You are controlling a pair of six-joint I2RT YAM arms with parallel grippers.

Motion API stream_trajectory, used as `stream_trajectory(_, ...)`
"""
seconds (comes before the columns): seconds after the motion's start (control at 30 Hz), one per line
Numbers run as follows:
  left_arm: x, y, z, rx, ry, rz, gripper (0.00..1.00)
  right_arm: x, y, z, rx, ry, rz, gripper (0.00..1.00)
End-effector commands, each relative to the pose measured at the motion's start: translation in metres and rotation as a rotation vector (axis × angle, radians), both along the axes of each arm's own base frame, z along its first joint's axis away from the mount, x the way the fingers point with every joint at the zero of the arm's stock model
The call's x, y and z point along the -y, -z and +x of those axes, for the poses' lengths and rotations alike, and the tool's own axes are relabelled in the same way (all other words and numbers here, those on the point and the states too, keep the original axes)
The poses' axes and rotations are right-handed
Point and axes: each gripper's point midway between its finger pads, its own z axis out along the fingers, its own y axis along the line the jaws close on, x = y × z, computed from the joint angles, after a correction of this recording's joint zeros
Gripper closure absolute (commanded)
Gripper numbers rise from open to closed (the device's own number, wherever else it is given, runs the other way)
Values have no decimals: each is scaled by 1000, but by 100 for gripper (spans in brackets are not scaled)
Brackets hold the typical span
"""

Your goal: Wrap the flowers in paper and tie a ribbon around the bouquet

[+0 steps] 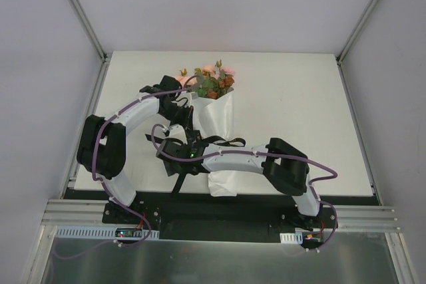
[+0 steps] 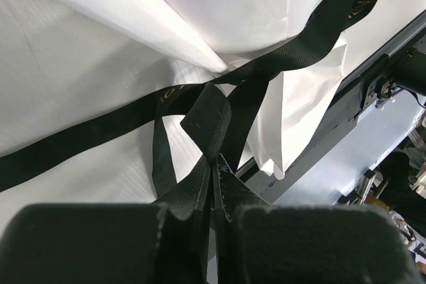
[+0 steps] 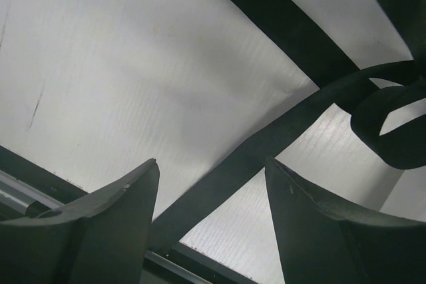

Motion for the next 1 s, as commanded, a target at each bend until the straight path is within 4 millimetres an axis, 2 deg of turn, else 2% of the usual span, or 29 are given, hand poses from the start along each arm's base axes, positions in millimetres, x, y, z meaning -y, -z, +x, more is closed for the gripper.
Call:
stream_trajectory(0.0, -5, -12, -1, 24, -12, -12, 100, 49, 38, -10, -54, 90, -191, 33)
stream_trajectory(0.07, -8, -12, 0, 33, -24, 6, 100, 49, 31, -3, 37, 6, -233, 33)
stream_trajectory(0.1, -10, -13, -1, 41, -29, 11, 100, 39, 22, 1, 87, -24, -197, 34)
stream_trajectory(0.17, -13, -11, 1, 49, -48, 27, 100, 42, 17, 7, 132, -65, -196, 33)
stream_trajectory(0.23, -15, -9, 0, 50, -63, 38, 100, 34, -4, 11, 201, -123, -146, 32)
stream_trajectory(0.27, -17, -8, 2, 49, -81, 54, 100, 37, -6, 12, 206, -124, -142, 30)
stream_trajectory(0.37, -23, -2, 3, 32, -121, 89, 100, 32, -31, 5, 204, -127, -75, 28)
stream_trajectory(0.43, -27, 0, 6, 30, -147, 106, 100, 34, -33, -2, 146, -74, -31, 26)
stream_trajectory(0.47, -28, 0, 8, 27, -162, 110, 100, 41, -32, -6, 118, -43, -41, 26)
stream_trajectory(0.57, -29, 0, 11, 19, -180, 108, 100, 44, -16, -15, 37, 21, -43, 24)
stream_trajectory(0.73, -27, 1, 10, 10, -177, 99, 100, 49, 5, -15, -35, 138, -63, 24)
stream_trajectory(0.83, -27, 1, 9, 11, -175, 99, 100, 52, 10, -9, -32, 183, -70, 24)
stream_trajectory(0.97, -25, -2, 9, 11, -171, 85, 100, 39, 15, -7, -42, 177, -52, 25)
